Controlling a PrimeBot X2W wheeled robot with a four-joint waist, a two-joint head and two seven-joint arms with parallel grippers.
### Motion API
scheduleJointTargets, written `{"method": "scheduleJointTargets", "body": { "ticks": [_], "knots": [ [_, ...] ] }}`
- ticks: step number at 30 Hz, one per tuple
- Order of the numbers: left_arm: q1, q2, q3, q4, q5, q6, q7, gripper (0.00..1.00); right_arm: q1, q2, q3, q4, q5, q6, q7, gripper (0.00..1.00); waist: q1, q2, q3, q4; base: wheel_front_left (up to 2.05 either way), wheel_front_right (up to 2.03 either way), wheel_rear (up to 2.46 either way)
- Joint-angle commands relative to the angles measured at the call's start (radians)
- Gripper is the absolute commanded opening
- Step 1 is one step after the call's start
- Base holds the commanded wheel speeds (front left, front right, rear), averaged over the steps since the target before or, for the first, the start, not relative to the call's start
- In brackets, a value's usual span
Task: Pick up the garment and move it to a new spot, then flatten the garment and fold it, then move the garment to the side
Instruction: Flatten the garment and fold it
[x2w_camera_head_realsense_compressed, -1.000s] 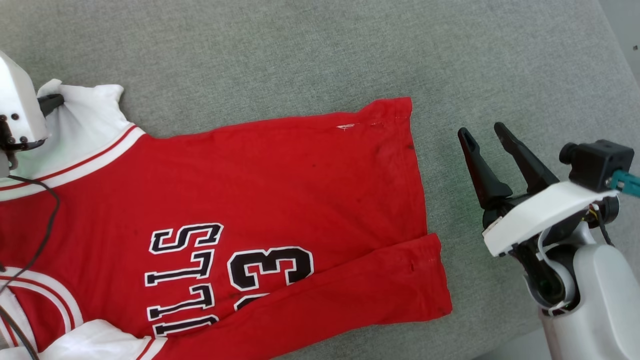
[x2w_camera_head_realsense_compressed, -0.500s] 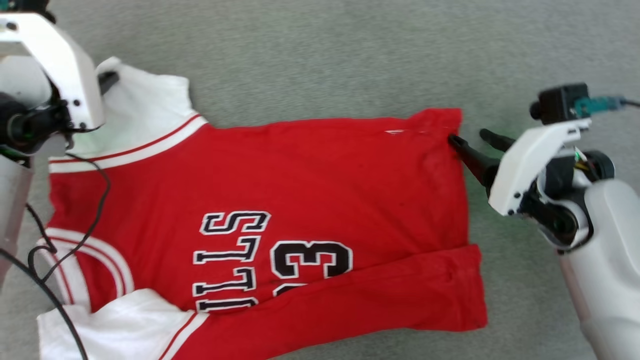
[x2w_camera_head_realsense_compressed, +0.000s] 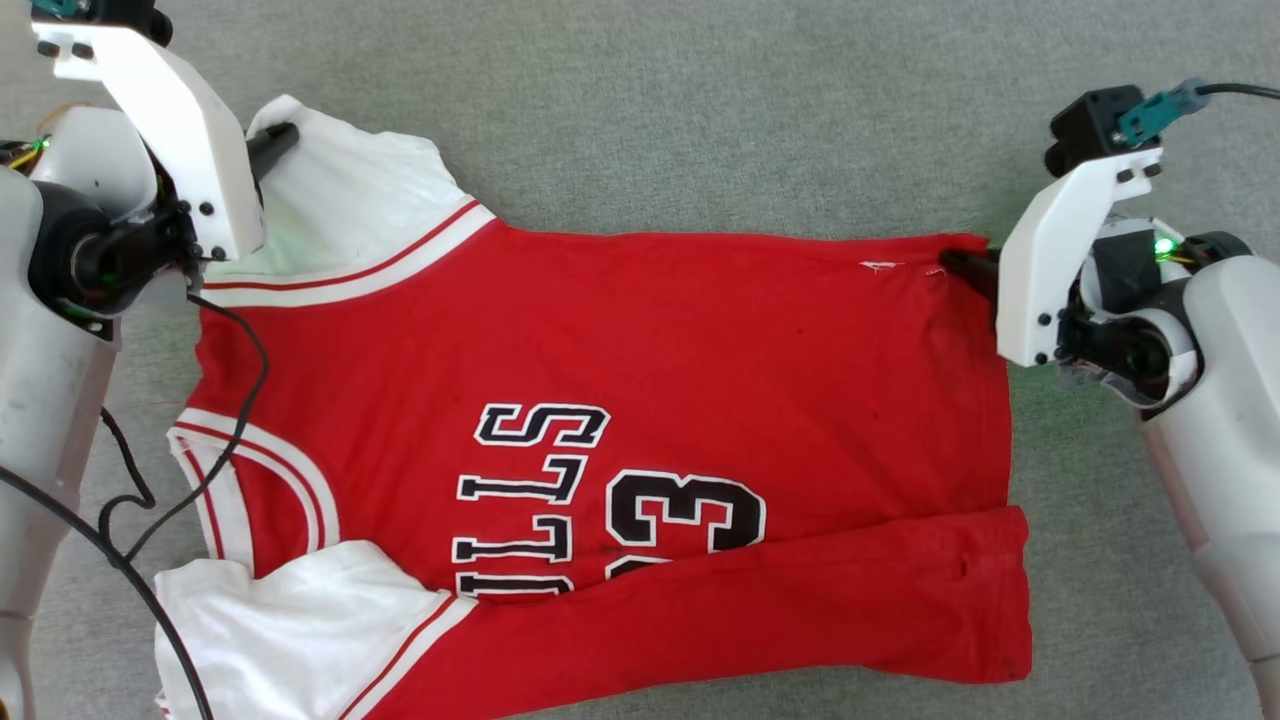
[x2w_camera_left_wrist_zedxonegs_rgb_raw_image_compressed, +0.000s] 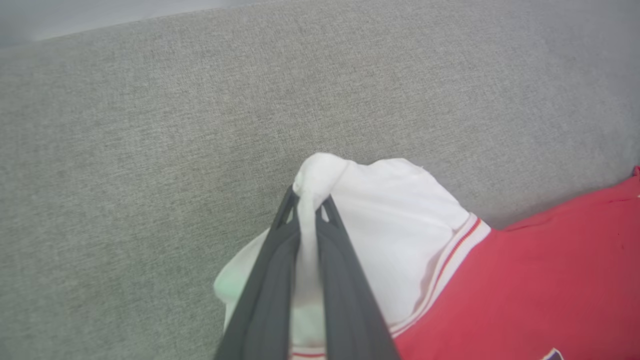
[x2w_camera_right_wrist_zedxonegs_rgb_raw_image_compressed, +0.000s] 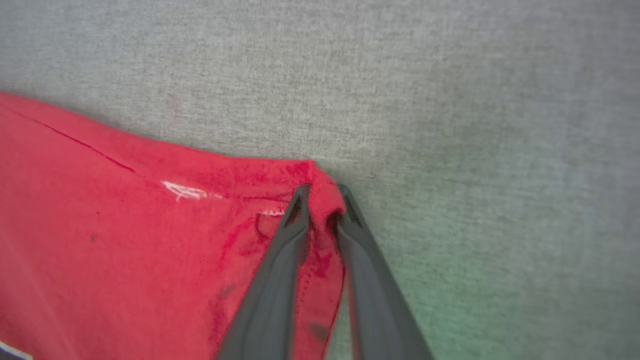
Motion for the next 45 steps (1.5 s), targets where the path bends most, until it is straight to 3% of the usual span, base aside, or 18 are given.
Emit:
{"method": "scheduleJointTargets", "body": {
  "ticks": [1, 7, 15, 20, 26, 31, 32, 33, 34, 35, 36, 40, 45],
  "knots": [
    [0.016, -0.005, 0.005, 0.006, -0.008, -0.002, -0.013, 0.0, 0.034, 0.016, 0.03, 0.03, 0.005, 0.0, 0.009, 0.0, 0.0, 0.0, -0.011, 0.004, 0.0, 0.0, 0.0],
    [0.079, -0.004, 0.036, 0.005, -0.034, -0.007, -0.096, 0.0, 0.014, -0.032, 0.022, -0.024, 0.0, 0.0, -0.072, 0.0, 0.0, 0.0, -0.078, 0.018, 0.0, 0.0, 0.0],
    [0.336, 0.02, 0.099, -0.099, -0.084, 0.021, -0.25, 0.0, 0.178, -0.071, 0.001, -0.111, 0.02, 0.0, -0.124, 0.0, 0.0, 0.0, -0.226, 0.053, 0.0, 0.0, 0.0],
    [0.563, 0.043, 0.118, -0.241, -0.098, 0.074, -0.316, 0.0, 0.321, -0.089, -0.043, -0.161, 0.011, 0.0, -0.134, 0.0, 0.0, 0.0, -0.3, 0.081, 0.0, 0.0, 0.0],
    [0.823, 0.042, 0.136, -0.397, -0.13, 0.158, -0.371, 0.0, 0.481, -0.064, -0.119, -0.205, -0.009, 0.0, -0.153, 0.0, 0.0, 0.0, -0.336, 0.105, 0.0, 0.0, 0.0],
    [0.964, 0.025, 0.131, -0.448, -0.151, 0.202, -0.389, 0.0, 0.59, -0.031, -0.187, -0.224, -0.028, 0.0, -0.151, 0.0, 0.0, 0.0, -0.336, 0.113, 0.0, 0.0, 0.0],
    [0.976, 0.012, 0.132, -0.451, -0.154, 0.206, -0.402, 0.0, 0.611, -0.02, -0.197, -0.227, -0.03, 0.0, -0.149, 0.08, 0.0, 0.0, -0.333, 0.113, 0.0, 0.0, 0.0],
    [0.991, -0.003, 0.127, -0.447, -0.167, 0.206, -0.401, 0.0, 0.63, -0.006, -0.205, -0.232, -0.032, 0.0, -0.147, 0.4, 0.0, 0.0, -0.332, 0.112, 0.0, 0.0, 0.0],
    [1.007, -0.011, 0.112, -0.441, -0.171, 0.2, -0.39, 0.34, 0.646, 0.001, -0.212, -0.238, -0.041, 0.0, -0.152, 1.0, 0.0, 0.0, -0.331, 0.111, 0.0, 0.0, 0.0],
    [1.011, -0.021, 0.109, -0.435, -0.178, 0.198, -0.39, 0.96, 0.662, 0.012, -0.22, -0.241, -0.043, 0.0, -0.154, 1.0, 0.0, 0.0, -0.331, 0.109, 0.0, 0.0, 0.0],
    [1.011, -0.032, 0.107, -0.432, -0.183, 0.193, -0.398, 1.0, 0.678, 0.025, -0.228, -0.244, -0.046, 0.0, -0.157, 1.0, 0.0, 0.0, -0.331, 0.108, 0.0, 0.0, 0.0],
    [1.02, -0.063, 0.102, -0.411, -0.177, 0.184, -0.436, 1.0, 0.743, 0.058, -0.258, -0.265, -0.063, 0.0, -0.184, 1.0, 0.0, 0.0, -0.342, 0.103, 0.0, 0.0, 0.0],
    [0.997, -0.06, 0.122, -0.427, -0.119, 0.187, -0.532, 1.0, 0.815, 0.108, -0.313, -0.345, -0.077, 0.0, -0.221, 1.0, 0.0, 0.0, -0.363, 0.117, 0.0, 0.0, 0.0]
  ]
}}
